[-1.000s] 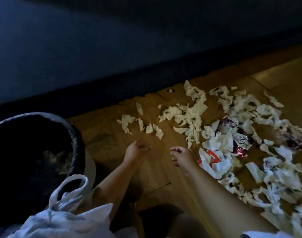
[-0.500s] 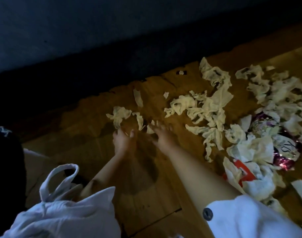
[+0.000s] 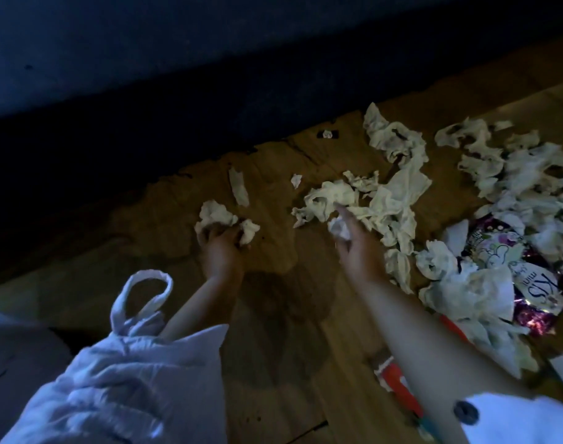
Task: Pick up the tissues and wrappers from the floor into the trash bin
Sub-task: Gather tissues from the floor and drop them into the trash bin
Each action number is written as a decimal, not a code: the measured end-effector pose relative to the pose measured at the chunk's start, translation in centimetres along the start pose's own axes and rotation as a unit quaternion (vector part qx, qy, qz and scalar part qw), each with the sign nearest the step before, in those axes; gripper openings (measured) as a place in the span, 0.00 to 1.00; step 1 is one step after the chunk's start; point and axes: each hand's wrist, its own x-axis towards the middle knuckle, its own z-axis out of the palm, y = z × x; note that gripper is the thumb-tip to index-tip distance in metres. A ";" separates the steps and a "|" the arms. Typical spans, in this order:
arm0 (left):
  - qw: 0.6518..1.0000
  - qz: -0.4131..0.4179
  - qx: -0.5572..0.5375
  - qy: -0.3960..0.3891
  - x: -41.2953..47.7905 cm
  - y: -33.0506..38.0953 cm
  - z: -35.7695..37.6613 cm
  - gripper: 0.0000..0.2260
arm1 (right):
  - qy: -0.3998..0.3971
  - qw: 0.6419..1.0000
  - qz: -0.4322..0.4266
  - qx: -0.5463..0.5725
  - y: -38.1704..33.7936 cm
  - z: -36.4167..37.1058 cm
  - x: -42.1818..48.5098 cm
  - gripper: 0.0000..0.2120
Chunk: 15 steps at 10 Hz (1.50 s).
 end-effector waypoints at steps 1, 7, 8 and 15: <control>0.979 0.053 0.191 0.041 0.3 -1.3 0.0 0.19 | 0.047 0.998 -0.035 -0.027 -0.5 -0.6 4.7 0.19; 0.985 0.007 -0.164 0.059 1.5 -0.9 1.6 0.11 | 0.032 0.999 0.004 -0.025 -0.7 -0.3 4.6 0.16; 0.991 0.067 -0.088 0.076 2.1 1.2 1.2 0.12 | 0.103 0.993 0.056 -0.032 1.9 -3.3 7.3 0.15; 0.987 0.007 -0.139 -0.075 2.2 5.5 3.7 0.09 | 0.039 0.987 0.142 0.056 4.4 -5.1 3.8 0.11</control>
